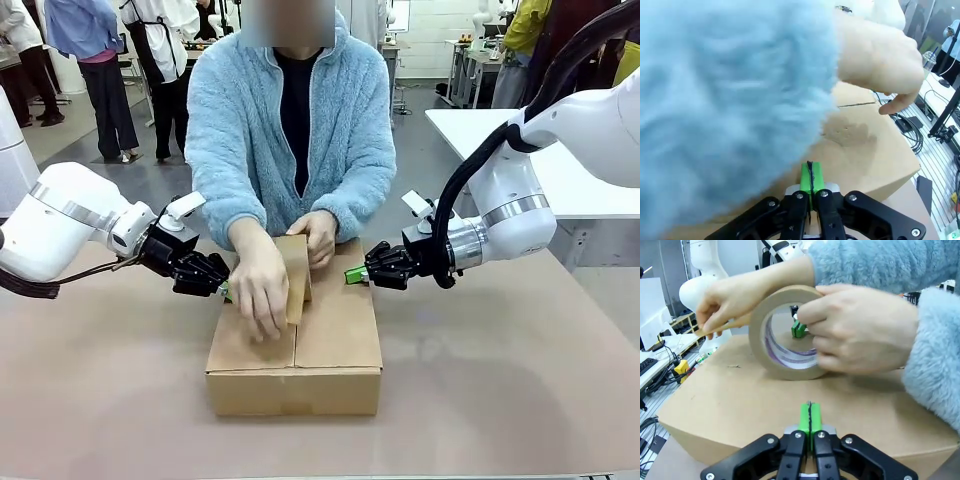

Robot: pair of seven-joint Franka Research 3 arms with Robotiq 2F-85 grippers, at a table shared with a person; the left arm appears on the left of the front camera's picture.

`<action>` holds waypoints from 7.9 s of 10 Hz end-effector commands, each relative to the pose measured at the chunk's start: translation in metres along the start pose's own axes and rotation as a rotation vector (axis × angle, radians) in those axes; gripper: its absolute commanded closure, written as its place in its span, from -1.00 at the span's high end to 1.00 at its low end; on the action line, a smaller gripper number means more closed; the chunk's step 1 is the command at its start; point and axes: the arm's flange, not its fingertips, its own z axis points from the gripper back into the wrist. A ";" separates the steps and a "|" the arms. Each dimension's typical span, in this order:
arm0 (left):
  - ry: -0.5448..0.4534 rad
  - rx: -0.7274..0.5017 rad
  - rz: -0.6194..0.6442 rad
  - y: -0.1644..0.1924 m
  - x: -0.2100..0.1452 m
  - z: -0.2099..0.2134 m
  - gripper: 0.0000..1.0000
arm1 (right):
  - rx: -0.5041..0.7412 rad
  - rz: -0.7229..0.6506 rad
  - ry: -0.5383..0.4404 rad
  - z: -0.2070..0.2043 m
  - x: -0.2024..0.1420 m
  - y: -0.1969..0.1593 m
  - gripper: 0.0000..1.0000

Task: Wrap the clocks to prevent damage.
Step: After the human seals the box with tape, release both hands from the side flaps of the Package Box.

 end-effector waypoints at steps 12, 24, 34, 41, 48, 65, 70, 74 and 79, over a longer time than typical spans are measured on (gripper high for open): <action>0.002 0.017 0.004 0.002 -0.002 -0.002 -0.99 | -0.011 -0.009 0.001 -0.002 -0.003 0.001 -0.98; 0.002 0.017 0.004 0.002 -0.002 -0.002 -0.99 | -0.011 -0.009 0.001 -0.002 -0.003 0.001 -0.98; 0.002 0.017 0.004 0.002 -0.002 -0.002 -0.99 | -0.011 -0.009 0.001 -0.002 -0.003 0.001 -0.98; 0.002 0.017 0.004 0.002 -0.002 -0.002 -0.99 | -0.011 -0.009 0.001 -0.002 -0.003 0.001 -0.98; 0.002 0.017 0.004 0.002 -0.002 -0.002 -0.99 | -0.011 -0.009 0.001 -0.002 -0.003 0.001 -0.98; 0.002 0.017 0.004 0.002 -0.002 -0.002 -0.99 | -0.011 -0.009 0.001 -0.002 -0.003 0.001 -0.98; 0.002 0.017 0.004 0.002 -0.002 -0.002 -0.99 | -0.011 -0.009 0.001 -0.002 -0.003 0.001 -0.98; 0.002 0.017 0.004 0.002 -0.002 -0.002 -0.99 | -0.011 -0.009 0.001 -0.002 -0.003 0.001 -0.98; 0.002 0.017 0.004 0.002 -0.002 -0.002 -0.99 | -0.011 -0.009 0.001 -0.002 -0.003 0.001 -0.98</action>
